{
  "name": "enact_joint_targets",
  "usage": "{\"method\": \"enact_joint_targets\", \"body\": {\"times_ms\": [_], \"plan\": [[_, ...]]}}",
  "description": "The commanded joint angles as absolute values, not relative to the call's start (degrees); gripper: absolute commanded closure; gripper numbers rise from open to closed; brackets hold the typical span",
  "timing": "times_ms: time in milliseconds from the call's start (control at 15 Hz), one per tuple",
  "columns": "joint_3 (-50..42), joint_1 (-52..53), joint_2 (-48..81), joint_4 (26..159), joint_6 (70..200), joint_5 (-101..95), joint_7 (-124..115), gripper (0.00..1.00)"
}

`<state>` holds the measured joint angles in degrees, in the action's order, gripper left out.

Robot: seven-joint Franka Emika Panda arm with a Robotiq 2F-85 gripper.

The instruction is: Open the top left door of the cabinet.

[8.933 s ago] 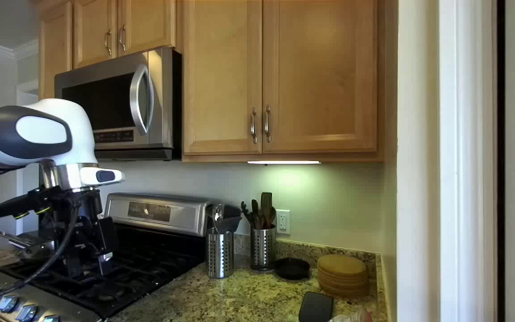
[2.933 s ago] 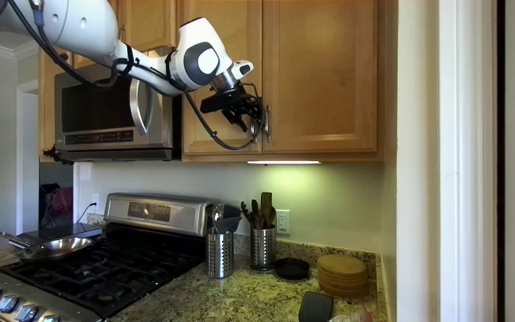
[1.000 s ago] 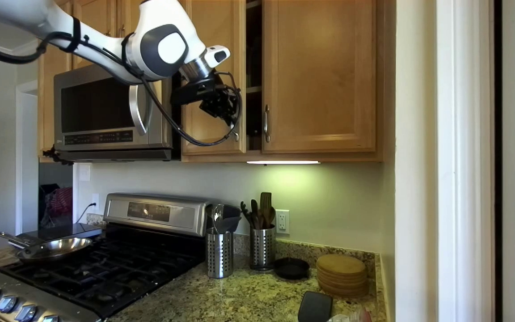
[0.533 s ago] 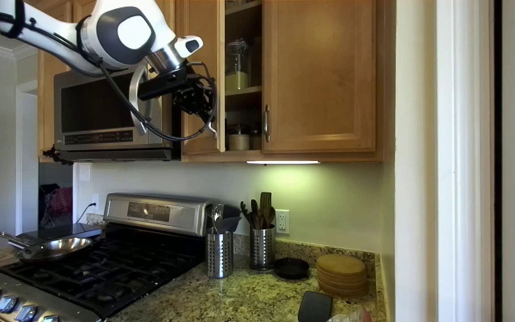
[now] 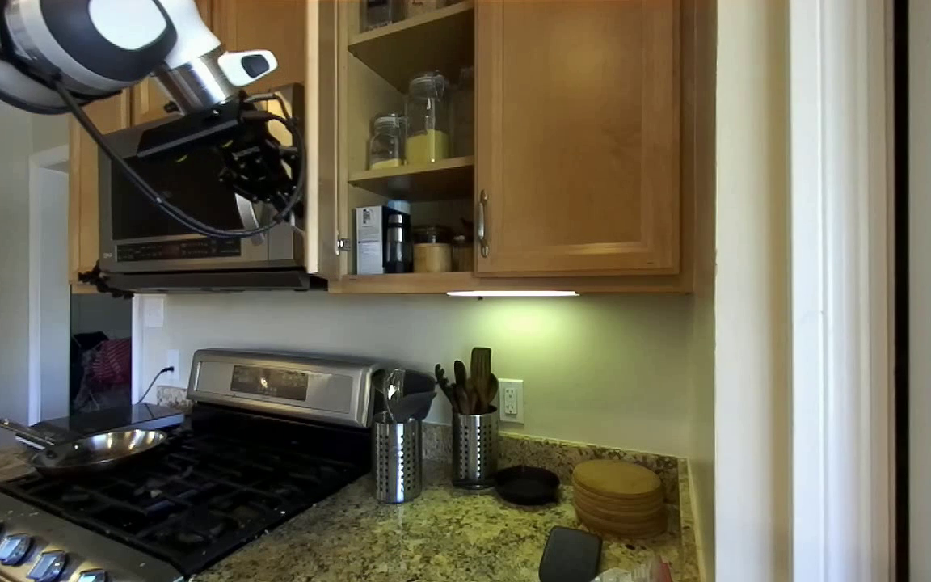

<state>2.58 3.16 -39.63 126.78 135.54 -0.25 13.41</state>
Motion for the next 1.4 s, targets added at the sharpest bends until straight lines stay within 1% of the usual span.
{"method": "enact_joint_targets", "body": {"times_ms": [0,67,133,467,600,867,1333], "plan": [[5.0,10.3,-38.8,129.0,135.4,1.1,14.3,0.49],[5.2,11.4,-39.0,129.2,134.8,1.2,14.9,0.44],[5.2,12.3,-39.2,129.4,134.6,1.3,15.4,0.36],[4.0,15.2,-39.8,129.6,131.7,1.3,18.0,0.04],[3.2,15.8,-40.4,129.4,129.7,1.6,18.4,0.0],[0.8,17.2,-42.5,129.2,124.3,3.9,20.2,0.0],[0.0,12.8,-43.7,129.4,113.8,2.5,17.5,0.0]]}}
